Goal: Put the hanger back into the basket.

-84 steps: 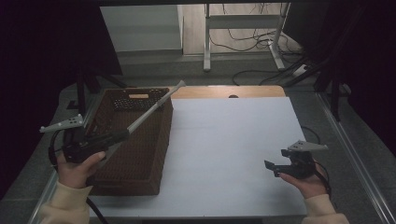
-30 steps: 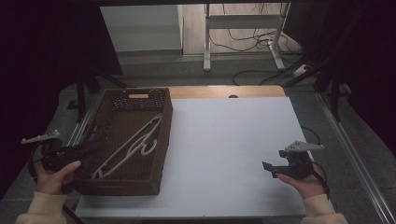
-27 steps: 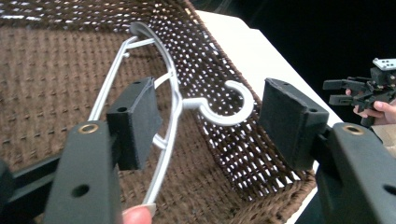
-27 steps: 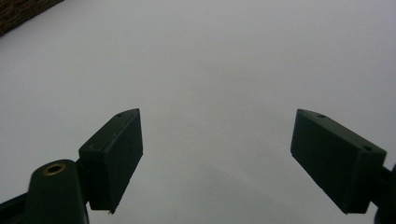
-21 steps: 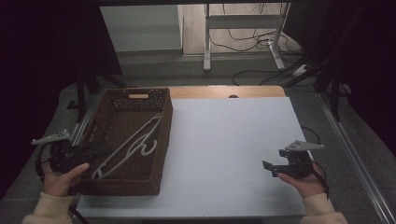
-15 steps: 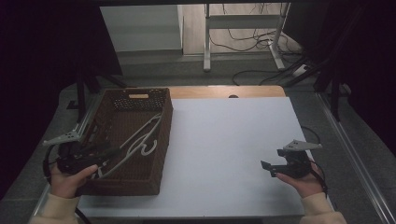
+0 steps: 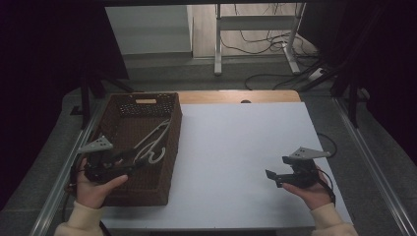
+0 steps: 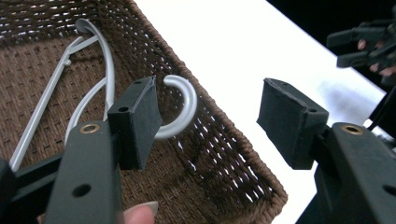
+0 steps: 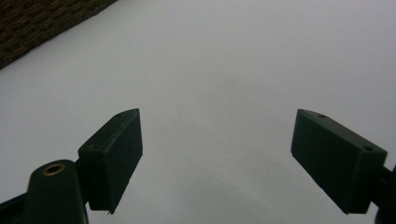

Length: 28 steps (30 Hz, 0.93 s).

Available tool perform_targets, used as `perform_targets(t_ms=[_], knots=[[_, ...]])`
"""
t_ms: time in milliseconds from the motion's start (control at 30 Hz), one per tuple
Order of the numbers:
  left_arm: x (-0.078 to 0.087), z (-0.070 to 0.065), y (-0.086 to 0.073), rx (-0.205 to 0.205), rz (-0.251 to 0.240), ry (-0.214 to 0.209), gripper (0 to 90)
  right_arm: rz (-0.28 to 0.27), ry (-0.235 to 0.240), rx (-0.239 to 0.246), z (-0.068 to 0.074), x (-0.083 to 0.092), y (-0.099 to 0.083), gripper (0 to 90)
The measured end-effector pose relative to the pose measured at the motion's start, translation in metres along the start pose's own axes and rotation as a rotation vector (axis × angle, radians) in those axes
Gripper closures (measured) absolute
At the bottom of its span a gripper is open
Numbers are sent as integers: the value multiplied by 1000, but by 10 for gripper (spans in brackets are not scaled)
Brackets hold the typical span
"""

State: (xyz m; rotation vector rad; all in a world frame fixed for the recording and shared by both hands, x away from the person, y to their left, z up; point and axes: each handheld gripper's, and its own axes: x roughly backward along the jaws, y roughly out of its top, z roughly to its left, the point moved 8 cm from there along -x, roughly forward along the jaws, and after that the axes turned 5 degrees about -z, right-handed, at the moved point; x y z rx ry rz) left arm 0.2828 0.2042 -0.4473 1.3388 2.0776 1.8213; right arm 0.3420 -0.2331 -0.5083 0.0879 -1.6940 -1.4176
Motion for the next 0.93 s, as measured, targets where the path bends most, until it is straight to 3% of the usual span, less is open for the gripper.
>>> perform_targets(t_ms=[100, 267, 567, 933], knots=[[-11, -8, -5, -49, 13, -2, 368, -3, 7, -2, 1, -2, 2, 171], [-21, -13, -19, -92, 46, 13, 355, 3, 18, 5, 0, -3, -1, 169], [-23, -16, -20, -104, 35, -10, 332, -13, -2, -36, -10, 2, -4, 168], [-21, -19, -15, -109, 29, -25, 302, -29, -17, -51, -15, 6, -5, 163]])
